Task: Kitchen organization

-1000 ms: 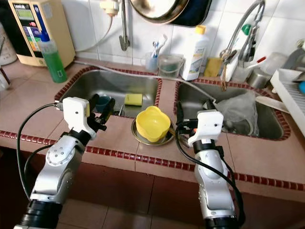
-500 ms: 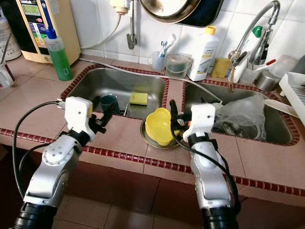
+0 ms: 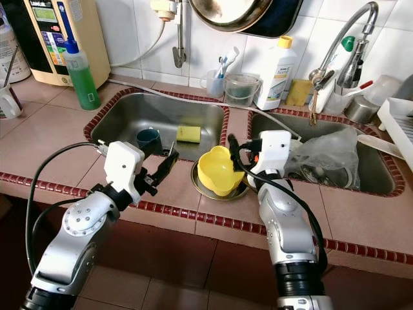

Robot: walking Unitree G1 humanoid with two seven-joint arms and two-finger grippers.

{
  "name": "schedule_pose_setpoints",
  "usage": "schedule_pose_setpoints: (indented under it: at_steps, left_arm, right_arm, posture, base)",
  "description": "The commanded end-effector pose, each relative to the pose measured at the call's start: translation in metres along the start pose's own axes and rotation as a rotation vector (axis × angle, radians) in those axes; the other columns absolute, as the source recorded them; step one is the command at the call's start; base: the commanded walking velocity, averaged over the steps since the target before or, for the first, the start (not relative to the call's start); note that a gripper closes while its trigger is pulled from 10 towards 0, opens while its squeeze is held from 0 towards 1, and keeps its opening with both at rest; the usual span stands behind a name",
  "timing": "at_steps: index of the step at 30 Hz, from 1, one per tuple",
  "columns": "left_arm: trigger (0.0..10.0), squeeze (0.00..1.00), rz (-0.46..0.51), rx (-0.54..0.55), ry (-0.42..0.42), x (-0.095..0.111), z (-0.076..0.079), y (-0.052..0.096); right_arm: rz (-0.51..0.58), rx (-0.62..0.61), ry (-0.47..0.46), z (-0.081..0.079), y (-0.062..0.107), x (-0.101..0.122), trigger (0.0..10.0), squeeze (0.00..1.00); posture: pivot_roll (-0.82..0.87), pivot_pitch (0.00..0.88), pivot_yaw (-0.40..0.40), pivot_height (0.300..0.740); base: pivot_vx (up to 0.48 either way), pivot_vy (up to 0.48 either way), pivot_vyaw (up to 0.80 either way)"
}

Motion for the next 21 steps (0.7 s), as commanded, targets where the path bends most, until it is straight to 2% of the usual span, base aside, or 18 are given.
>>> schedule_pose_setpoints:
  at_steps: [1, 4, 21]
  left_arm:
    - [10.0, 0.0, 0.011, -0.021, -0.014, 0.004, 0.007, -0.001]
    - [10.0, 0.0, 0.008, -0.04, -0.011, 0.005, 0.012, 0.0]
    - [10.0, 0.0, 0.024, -0.046, 0.005, 0.01, 0.017, -0.002]
  right_arm:
    - [-0.013, -0.005, -0.012, 0.006, -0.002, 0.001, 10.0, 0.0]
    - [-0.044, 0.029, -0.037, 0.004, -0.005, -0.001, 10.0, 0.0]
    - [-0.144, 0.168, -0.045, -0.005, -0.014, -0.008, 10.0, 0.0]
  posture:
    - [0.06, 0.0, -0.062, 0.74]
    - [0.07, 0.0, -0.062, 0.74]
    - [0.08, 0.0, -0.071, 0.74]
  base:
    - [0.0, 0.0, 0.0]
    - [0.0, 0.0, 0.0]
    - [0.0, 0.0, 0.0]
Point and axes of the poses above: a point about 5 cm out from each wrist's last joint towards the gripper, its own y axis pointing back from the gripper into the wrist, its own x axis along the axis of the wrist's last joint, z = x × y, the point moved 3 cm from there along -y, pointing out of the wrist towards the gripper, and after that the axes turned 13 degrees about y, right-handed, at the moved point
